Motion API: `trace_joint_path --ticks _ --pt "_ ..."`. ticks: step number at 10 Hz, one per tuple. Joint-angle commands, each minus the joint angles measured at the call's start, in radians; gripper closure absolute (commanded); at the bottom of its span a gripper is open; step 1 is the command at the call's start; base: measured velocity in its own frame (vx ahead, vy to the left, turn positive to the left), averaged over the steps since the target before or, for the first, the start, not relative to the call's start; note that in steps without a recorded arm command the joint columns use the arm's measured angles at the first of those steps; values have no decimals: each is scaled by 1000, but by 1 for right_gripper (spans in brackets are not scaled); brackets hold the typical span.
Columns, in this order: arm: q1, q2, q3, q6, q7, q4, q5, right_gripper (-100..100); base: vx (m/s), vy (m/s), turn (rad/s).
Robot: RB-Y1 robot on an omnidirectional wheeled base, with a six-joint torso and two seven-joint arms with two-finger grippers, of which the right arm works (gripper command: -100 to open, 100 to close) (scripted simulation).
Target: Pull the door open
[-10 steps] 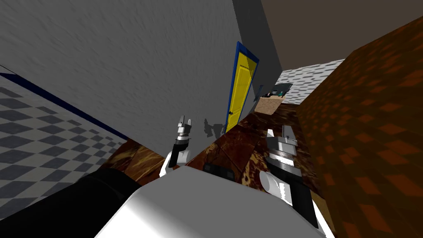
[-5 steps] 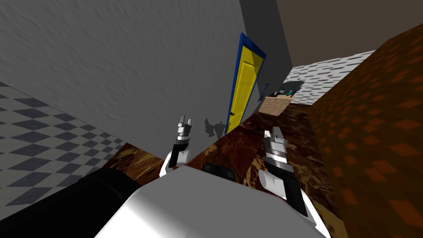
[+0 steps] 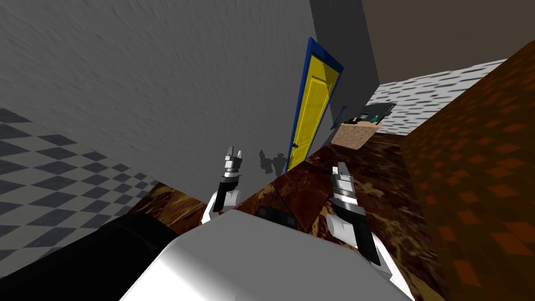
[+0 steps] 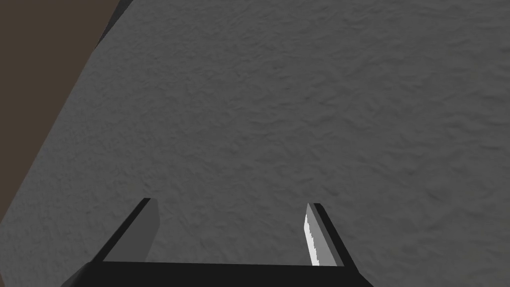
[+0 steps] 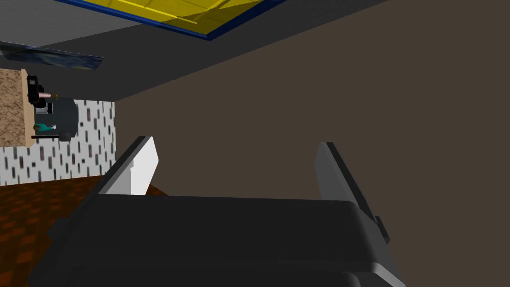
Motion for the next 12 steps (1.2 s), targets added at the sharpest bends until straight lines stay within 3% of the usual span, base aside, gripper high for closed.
trace_joint_path --ticks 1,12 --pt "-14 -8 -8 -14 31 42 24 -100 122 -101 101" --pt "-106 -40 -53 -101 199 304 161 -100 114 -94 109"
